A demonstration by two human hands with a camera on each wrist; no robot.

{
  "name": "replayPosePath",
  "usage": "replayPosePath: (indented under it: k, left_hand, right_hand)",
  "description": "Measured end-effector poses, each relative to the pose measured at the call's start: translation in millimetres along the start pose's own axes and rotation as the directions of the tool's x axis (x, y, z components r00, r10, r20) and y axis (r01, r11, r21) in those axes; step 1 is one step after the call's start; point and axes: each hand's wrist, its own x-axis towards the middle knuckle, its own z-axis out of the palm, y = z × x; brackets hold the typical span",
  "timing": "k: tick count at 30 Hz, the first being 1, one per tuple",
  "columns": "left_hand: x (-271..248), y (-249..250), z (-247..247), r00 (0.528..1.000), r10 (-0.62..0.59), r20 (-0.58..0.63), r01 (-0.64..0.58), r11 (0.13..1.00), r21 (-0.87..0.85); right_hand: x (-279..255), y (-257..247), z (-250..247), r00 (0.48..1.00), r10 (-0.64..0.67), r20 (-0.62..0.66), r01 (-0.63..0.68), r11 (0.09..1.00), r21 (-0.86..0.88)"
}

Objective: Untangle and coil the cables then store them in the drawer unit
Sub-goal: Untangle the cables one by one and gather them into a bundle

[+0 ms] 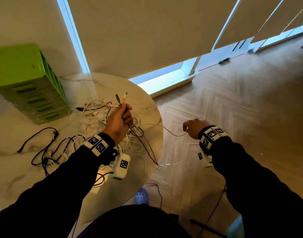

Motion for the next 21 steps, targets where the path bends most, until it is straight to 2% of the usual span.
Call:
replayPosePath:
  k: [2,4,6,8,10,12,14,16,18,20,21]
  left_hand:
    - [-1.0,0.2,1.5,0.999,-0.027,0.035,0.028,0.999,-0.028]
    - [-4.2,-0.3,4.7,0.996,-0.046,0.074,0.049,0.998,-0.034]
    - [-7.7,-3.2,9.0,0.992,-0.062,0.105,0.064,0.998,-0.019]
    - [-10.7,-6.0,15.1,0.99,-0.063,0.129,0.063,0.998,0.001]
    - [-12.4,-6.9,21.4,0.991,-0.043,0.127,0.043,0.999,0.004]
    - [-13.6,-5.0,26.4,0.995,-0.025,0.092,0.026,1.0,-0.015]
    - [-13.3,0.5,25.6,0.998,-0.024,0.053,0.025,1.0,-0.015]
    - [-12.2,11.7,17.6,0.998,-0.022,0.059,0.023,1.0,-0.01]
    - [-10.1,25.4,5.7,0.996,-0.024,0.083,0.026,0.999,-0.033]
    - [-7.7,37.0,-6.1,0.997,-0.023,0.074,0.028,0.997,-0.065]
    - [-6.4,40.9,-10.8,0.998,-0.015,0.063,0.02,0.997,-0.078]
  right_hand:
    - [-0.5,0.1,16.3,0.984,0.038,0.175,-0.023,0.996,-0.089]
    - [-1.4,-14.2,25.3,0.961,-0.105,0.255,0.098,0.994,0.038]
    - [-5.1,-40.6,25.8,0.917,-0.357,0.179,0.295,0.908,0.298]
    - [-12.5,-71.8,21.2,0.853,-0.52,0.042,0.434,0.752,0.497]
    - [-17.1,-100.7,16.0,0.812,-0.583,0.019,0.434,0.626,0.648]
    - [-18.1,-120.9,14.5,0.782,-0.622,0.05,0.4,0.561,0.724]
    - [-16.4,-127.9,20.5,0.757,-0.646,0.097,0.311,0.488,0.816]
    - [-11.9,-121.3,28.8,0.767,-0.618,0.174,0.175,0.462,0.87]
    - [-4.8,-104.6,33.2,0.805,-0.554,0.213,0.144,0.53,0.836]
    - [6.5,-86.9,32.9,0.878,-0.459,0.139,0.208,0.626,0.752]
    - [12.4,-79.1,31.9,0.92,-0.391,0.036,0.261,0.676,0.689]
